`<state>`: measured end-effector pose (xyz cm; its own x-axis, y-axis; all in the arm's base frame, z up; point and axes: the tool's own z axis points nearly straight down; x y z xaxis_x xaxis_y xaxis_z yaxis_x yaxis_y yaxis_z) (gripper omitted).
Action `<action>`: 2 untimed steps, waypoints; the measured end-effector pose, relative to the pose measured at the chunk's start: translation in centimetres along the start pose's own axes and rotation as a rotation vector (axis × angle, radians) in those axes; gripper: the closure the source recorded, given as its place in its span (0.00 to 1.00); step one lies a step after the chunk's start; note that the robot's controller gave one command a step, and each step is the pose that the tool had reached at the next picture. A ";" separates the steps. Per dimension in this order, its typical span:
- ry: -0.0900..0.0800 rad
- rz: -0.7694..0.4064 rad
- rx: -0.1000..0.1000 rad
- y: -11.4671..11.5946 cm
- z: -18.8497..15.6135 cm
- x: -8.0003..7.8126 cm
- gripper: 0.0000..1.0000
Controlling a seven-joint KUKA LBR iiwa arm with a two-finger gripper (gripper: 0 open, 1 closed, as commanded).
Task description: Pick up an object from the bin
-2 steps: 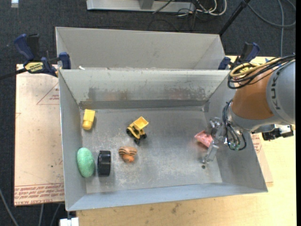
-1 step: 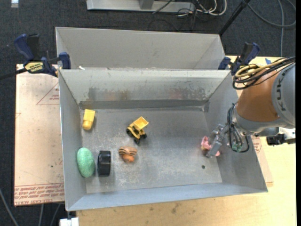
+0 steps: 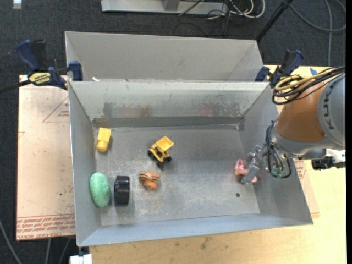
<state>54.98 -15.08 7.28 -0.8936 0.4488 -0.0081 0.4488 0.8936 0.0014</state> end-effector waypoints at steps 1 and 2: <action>0.002 0.000 0.000 0.0 -0.3 0.0 1.00; 0.003 -0.001 -0.001 0.0 -1.2 0.0 1.00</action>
Offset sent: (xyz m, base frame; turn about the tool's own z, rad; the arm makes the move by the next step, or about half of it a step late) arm 0.0000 0.0001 0.0297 0.0000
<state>54.98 -15.04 8.47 -0.8939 0.4483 -0.0055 0.4483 0.8939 0.0020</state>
